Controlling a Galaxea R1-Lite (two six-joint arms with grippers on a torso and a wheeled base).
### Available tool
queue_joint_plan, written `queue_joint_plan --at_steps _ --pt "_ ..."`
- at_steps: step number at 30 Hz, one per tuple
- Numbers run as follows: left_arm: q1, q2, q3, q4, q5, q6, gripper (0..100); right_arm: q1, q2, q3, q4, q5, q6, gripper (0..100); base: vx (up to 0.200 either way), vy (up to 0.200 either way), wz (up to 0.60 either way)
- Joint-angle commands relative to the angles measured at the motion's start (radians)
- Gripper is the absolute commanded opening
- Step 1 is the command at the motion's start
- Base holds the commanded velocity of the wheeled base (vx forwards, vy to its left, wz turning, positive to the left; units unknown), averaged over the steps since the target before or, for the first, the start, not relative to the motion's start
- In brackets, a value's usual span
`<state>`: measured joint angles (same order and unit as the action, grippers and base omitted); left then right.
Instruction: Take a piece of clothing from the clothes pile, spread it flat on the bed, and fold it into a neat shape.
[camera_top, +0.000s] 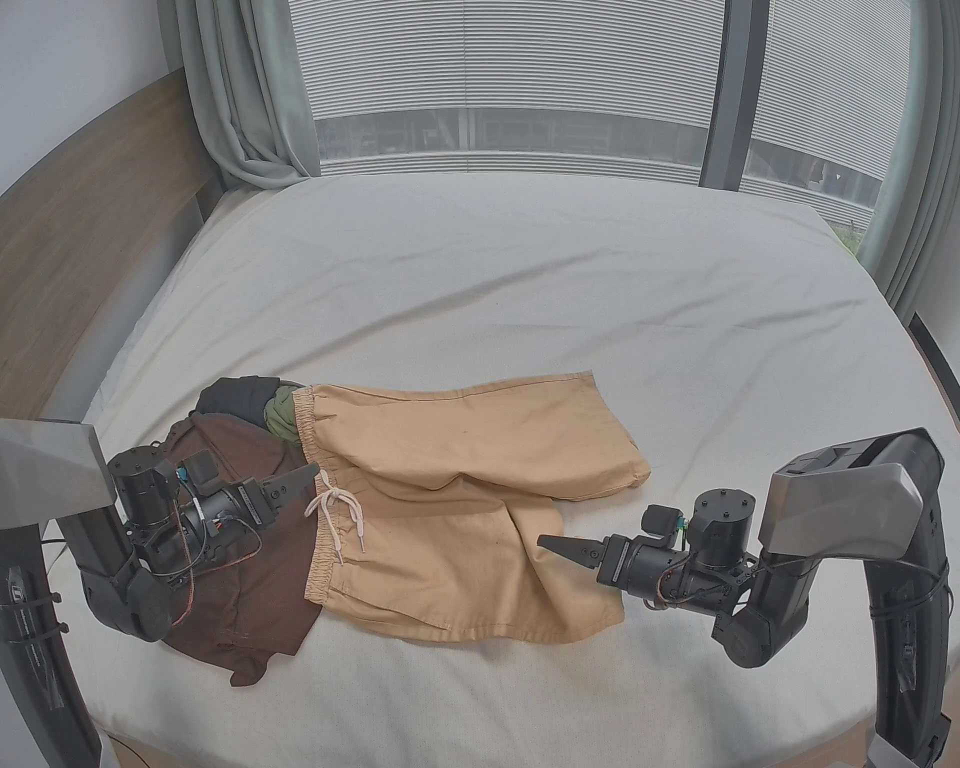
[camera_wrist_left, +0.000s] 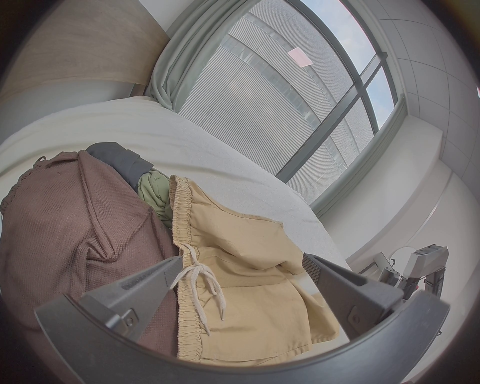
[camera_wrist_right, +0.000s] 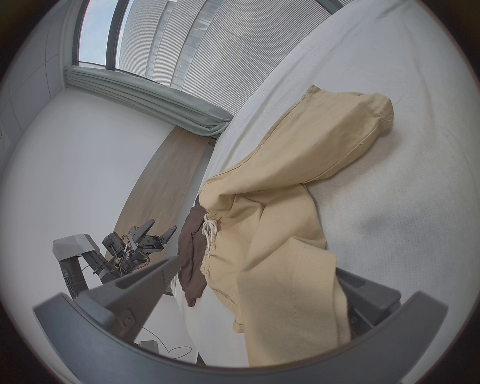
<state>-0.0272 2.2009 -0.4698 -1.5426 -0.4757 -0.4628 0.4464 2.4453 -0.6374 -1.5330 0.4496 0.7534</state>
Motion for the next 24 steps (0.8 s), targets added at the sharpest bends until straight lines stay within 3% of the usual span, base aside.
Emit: queue_joint_plan --at_steps 1,3,4,14,20,24 --pt "0.000 0.002 0.000 -0.001 0.000 0.000 100 -0.011 0.011 -0.004 0.002 0.000 -0.003 100 0.000 0.000 0.00" --pt "-0.002 0.002 0.000 -0.001 0.000 0.000 100 -0.017 0.020 -0.004 0.002 0.000 -0.006 100 0.000 0.000 0.00" --pt "-0.002 0.002 0.000 -0.001 0.000 0.000 100 -0.018 0.021 -0.004 0.002 0.000 -0.006 0 0.000 0.000 0.00" --pt "-0.002 0.002 0.003 -0.001 -0.001 0.000 100 -0.092 -0.055 -0.002 0.028 0.000 -0.014 0 0.000 0.000 0.00" --pt "-0.002 0.003 0.010 -0.001 -0.001 0.000 100 -0.150 -0.097 -0.008 0.117 0.000 -0.098 0 0.000 0.000 0.00" --pt "-0.003 0.014 0.010 -0.001 0.000 0.000 100 -0.176 -0.106 -0.011 0.129 0.000 -0.106 0 0.000 0.000 0.00"
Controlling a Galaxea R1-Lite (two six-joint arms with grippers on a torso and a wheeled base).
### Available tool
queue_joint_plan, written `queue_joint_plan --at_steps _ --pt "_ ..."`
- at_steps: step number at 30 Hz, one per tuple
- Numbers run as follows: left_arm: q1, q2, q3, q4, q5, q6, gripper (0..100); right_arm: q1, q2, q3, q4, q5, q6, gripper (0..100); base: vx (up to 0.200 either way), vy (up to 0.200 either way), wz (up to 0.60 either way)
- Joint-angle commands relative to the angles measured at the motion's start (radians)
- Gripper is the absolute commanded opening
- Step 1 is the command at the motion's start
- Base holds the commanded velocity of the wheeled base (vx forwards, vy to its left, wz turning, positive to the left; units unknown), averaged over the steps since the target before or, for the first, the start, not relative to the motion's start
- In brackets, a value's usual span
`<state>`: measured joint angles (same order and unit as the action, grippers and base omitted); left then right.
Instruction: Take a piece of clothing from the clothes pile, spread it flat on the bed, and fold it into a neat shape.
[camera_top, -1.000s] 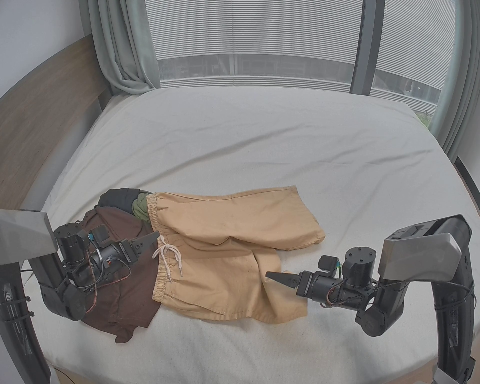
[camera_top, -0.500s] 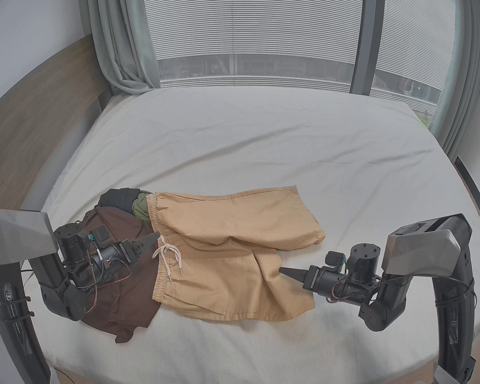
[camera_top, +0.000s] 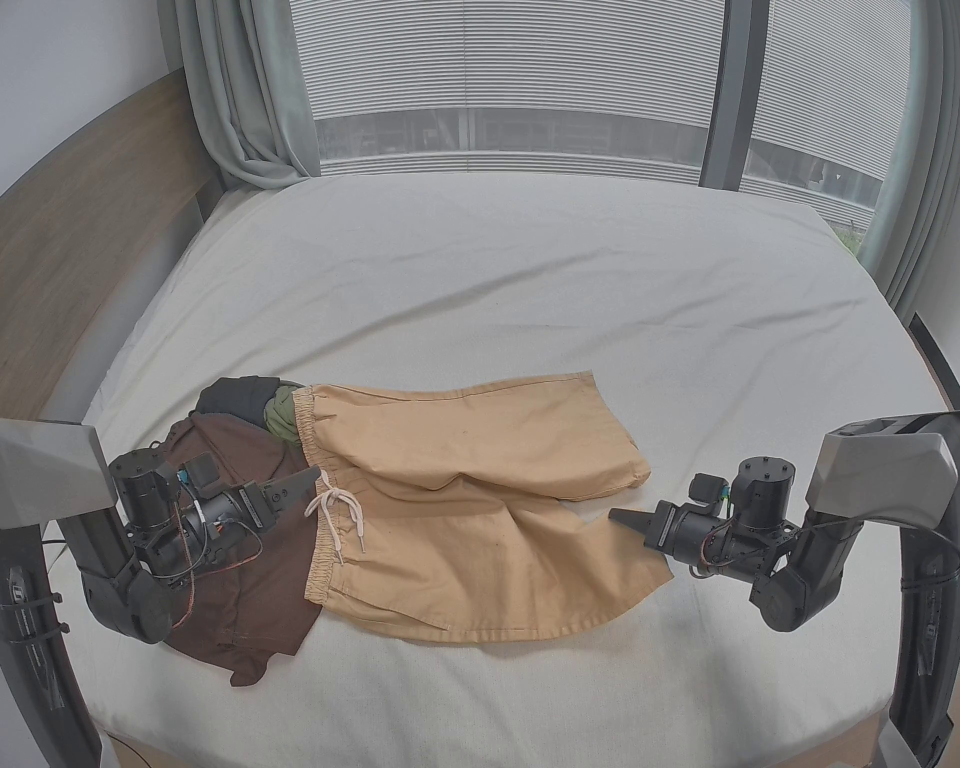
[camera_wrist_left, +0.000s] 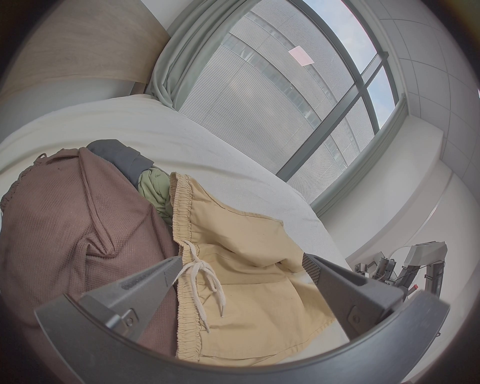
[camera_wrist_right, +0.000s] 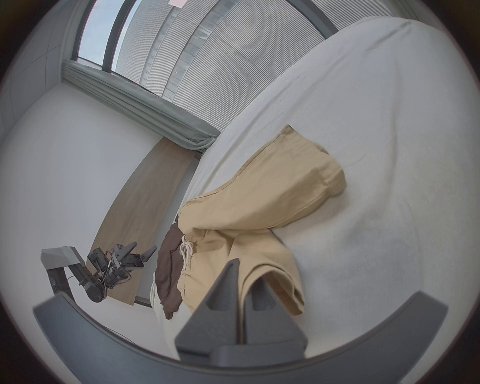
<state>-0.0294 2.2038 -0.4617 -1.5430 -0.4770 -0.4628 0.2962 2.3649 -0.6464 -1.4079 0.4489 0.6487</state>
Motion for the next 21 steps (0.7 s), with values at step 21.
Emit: queue_joint_plan --at_steps 21 --pt "0.002 0.042 0.003 0.000 -0.002 0.047 100 -0.034 -0.047 0.097 0.147 0.002 -0.212 0 0.000 0.000 0.00"
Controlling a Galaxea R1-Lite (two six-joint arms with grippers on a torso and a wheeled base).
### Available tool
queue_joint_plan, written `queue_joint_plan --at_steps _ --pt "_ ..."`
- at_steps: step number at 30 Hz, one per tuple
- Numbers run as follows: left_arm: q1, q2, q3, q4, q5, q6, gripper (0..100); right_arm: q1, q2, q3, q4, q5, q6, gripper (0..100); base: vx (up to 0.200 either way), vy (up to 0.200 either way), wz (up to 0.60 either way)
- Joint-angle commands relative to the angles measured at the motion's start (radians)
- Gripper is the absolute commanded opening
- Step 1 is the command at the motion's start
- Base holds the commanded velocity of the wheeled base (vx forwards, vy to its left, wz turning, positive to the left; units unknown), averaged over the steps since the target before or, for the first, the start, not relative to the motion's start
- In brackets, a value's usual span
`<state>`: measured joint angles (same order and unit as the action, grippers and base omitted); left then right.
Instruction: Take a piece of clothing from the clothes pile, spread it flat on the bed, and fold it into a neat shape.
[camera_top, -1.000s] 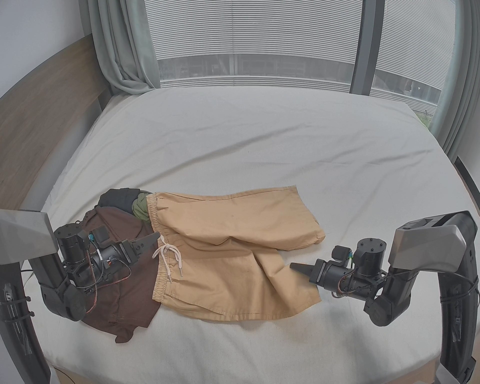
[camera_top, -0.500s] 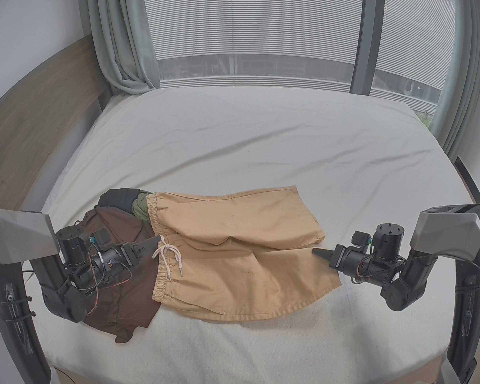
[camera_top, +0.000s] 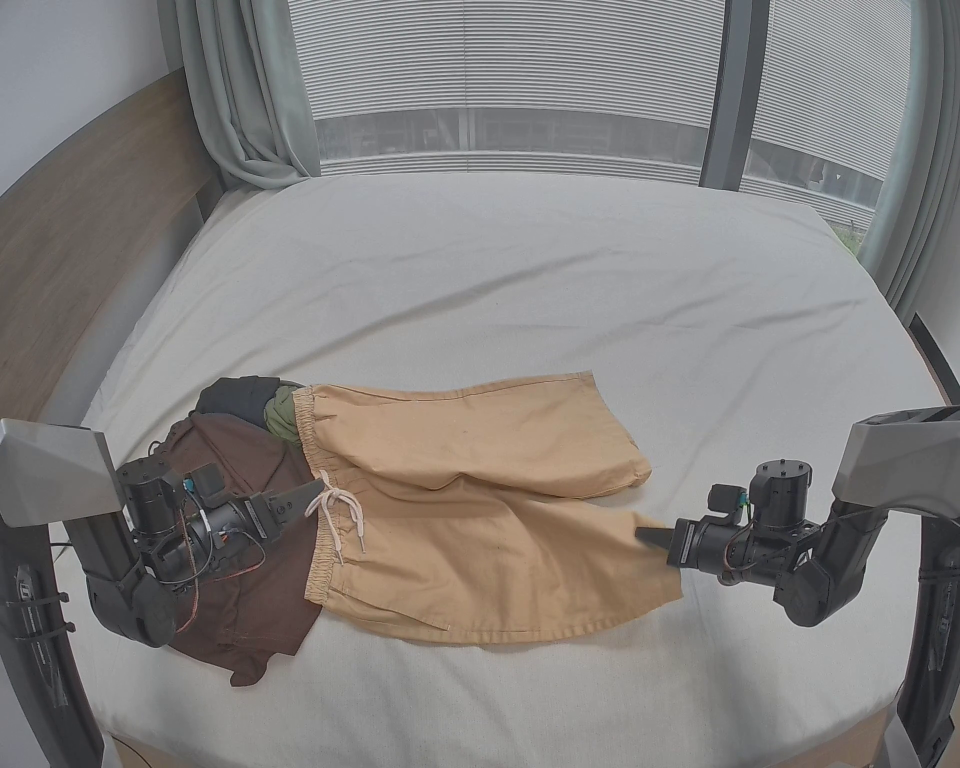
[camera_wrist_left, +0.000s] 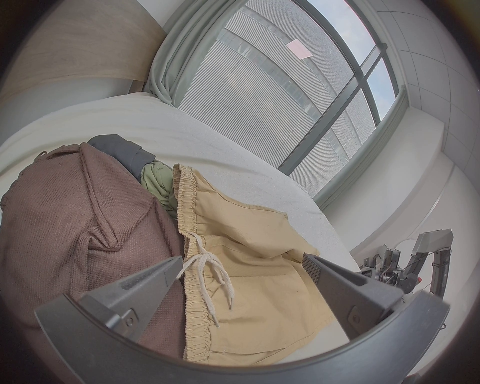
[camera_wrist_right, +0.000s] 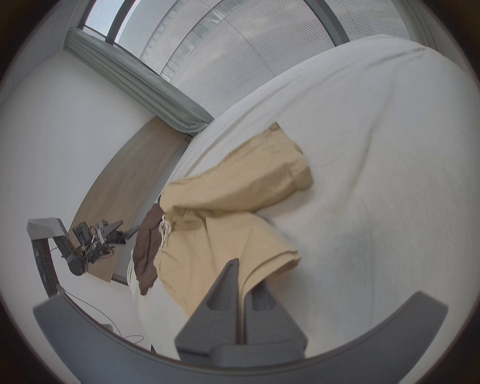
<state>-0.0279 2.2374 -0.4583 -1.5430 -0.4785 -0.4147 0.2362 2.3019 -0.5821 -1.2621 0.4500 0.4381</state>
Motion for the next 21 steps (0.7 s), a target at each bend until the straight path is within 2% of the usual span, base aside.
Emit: queue_joint_plan --at_steps 1,10,21 --pt "0.000 0.010 0.000 0.000 0.000 -0.001 100 0.040 0.016 0.047 0.001 0.001 -0.001 0 0.000 0.000 0.00" --pt "0.000 0.011 0.000 0.000 0.000 -0.001 100 0.104 0.085 0.090 -0.010 0.001 -0.004 0 0.000 0.000 0.00" --pt "0.000 0.018 0.000 0.000 0.001 0.001 100 0.132 0.133 0.093 -0.013 0.001 -0.004 0 0.000 0.000 0.00"
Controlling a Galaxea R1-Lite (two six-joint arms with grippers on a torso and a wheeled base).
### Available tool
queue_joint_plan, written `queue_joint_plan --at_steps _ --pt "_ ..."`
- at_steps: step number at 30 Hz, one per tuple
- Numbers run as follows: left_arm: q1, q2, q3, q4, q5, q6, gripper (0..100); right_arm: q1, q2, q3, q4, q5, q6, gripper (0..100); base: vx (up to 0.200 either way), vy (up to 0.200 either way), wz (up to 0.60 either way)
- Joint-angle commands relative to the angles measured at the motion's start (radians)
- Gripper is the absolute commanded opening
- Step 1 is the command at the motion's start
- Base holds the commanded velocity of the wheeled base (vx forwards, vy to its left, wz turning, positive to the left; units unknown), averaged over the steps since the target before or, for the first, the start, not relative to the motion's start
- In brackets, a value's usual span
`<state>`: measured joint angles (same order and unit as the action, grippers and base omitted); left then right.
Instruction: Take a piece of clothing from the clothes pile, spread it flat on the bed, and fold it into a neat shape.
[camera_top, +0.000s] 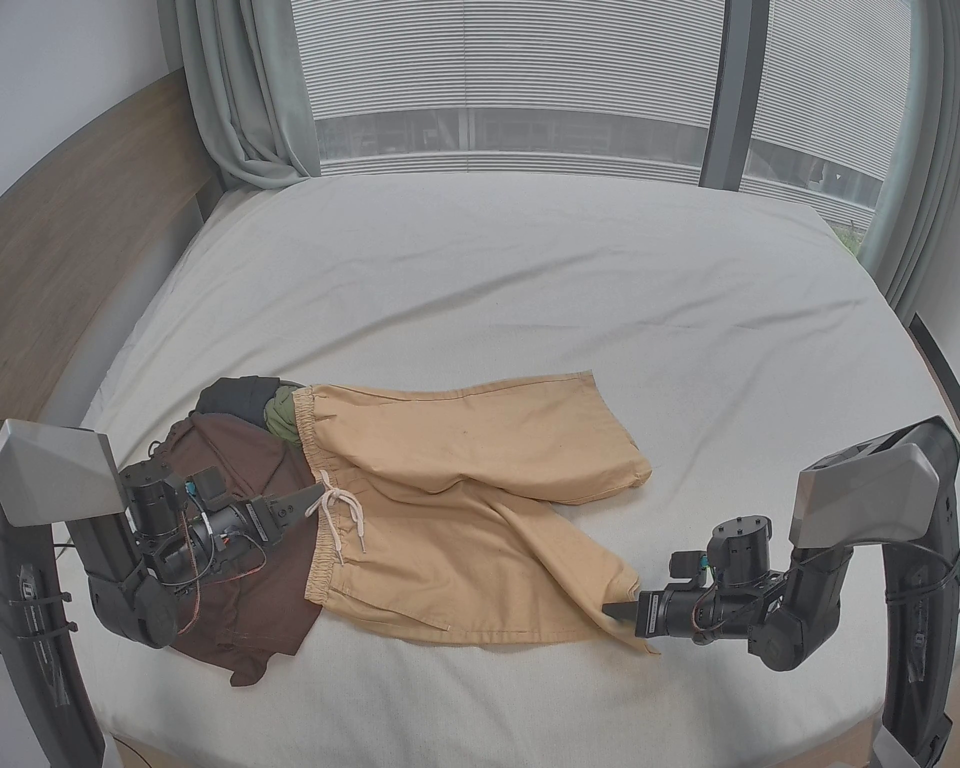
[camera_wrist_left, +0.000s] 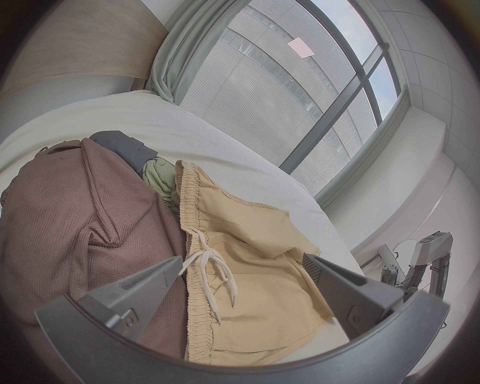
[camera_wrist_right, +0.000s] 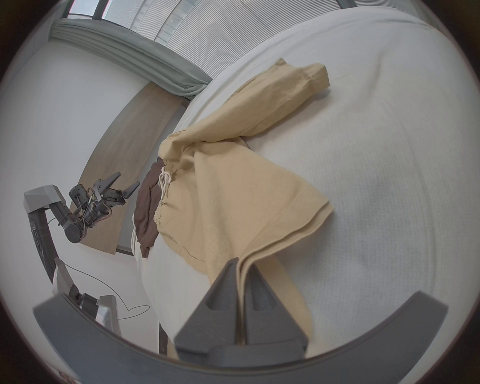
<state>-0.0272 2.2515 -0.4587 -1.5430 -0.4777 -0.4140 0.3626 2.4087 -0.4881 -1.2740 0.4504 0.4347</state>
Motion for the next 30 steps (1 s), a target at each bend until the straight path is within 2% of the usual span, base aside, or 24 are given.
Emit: queue_joint_plan --at_steps 1,7,10,17,22,30 --pt "0.000 0.003 0.000 0.000 0.001 0.000 100 0.006 0.029 -0.006 -0.001 0.001 0.001 100 0.000 0.000 0.00" --pt "-0.002 0.005 0.000 0.000 0.001 0.000 100 -0.008 0.024 -0.030 0.001 -0.007 0.012 100 0.000 0.000 0.00" --pt "0.000 0.003 -0.001 0.000 0.001 0.000 100 -0.031 0.029 -0.073 0.013 -0.047 0.018 100 0.000 0.000 0.00" --pt "-0.003 0.005 -0.001 0.000 0.001 0.000 100 -0.037 0.043 -0.133 0.013 -0.064 0.110 100 0.000 0.000 0.00" --pt "-0.002 0.003 -0.003 0.000 0.001 0.000 100 -0.037 0.055 -0.152 0.013 -0.065 0.136 100 0.000 0.000 0.00" --pt "-0.002 0.005 -0.005 0.000 0.001 0.001 100 -0.050 0.043 -0.228 0.001 -0.068 0.225 100 0.000 0.000 0.00"
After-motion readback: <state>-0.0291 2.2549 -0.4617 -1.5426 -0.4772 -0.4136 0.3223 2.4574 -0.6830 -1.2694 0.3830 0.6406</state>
